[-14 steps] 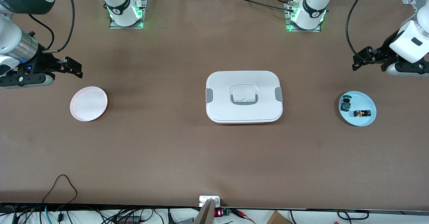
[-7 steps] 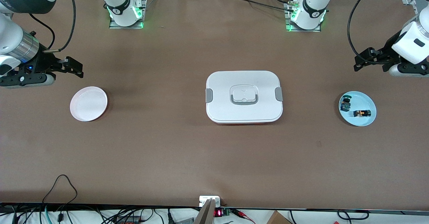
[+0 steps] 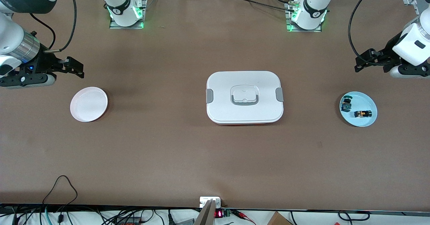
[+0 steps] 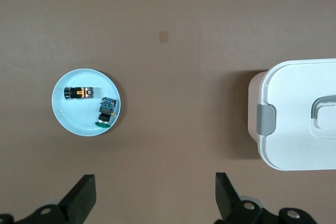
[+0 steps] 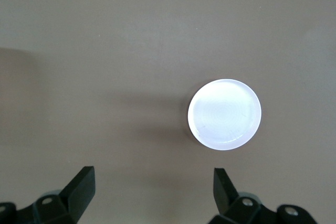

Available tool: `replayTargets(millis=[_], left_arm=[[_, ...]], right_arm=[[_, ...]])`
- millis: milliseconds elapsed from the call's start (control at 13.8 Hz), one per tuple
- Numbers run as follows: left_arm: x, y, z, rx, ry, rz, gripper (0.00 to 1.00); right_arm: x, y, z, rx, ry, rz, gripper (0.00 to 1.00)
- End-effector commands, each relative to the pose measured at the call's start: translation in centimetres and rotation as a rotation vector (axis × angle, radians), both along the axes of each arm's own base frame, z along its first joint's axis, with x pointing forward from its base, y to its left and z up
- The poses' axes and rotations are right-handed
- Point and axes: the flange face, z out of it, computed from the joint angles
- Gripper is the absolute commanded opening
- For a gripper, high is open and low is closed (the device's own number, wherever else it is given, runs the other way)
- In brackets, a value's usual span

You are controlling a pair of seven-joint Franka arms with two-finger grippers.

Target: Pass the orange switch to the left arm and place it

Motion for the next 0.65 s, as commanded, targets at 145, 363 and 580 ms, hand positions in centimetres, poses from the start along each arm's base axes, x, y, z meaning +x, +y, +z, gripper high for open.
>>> replayTargets(millis=[145,363,580], left_arm=[[-0.06,-0.42,0.36,-0.002,0.009,-0.005,1.0],[-0.08,-0.51,0.35,-0.001,0.011,-0.007,1.0],[-0.19,-0.59,0.04,-0.001,0.031,-0.009,1.0]], right_arm=[[-0.07,0.29,0.63,-0.001,0.002,-0.015,1.0],[-0.11,0.29,0.61,-0.001,0.005,-0.017,1.0],[-0.1,0.38,0.62,-0.001,0.003,-0.015,1.0]])
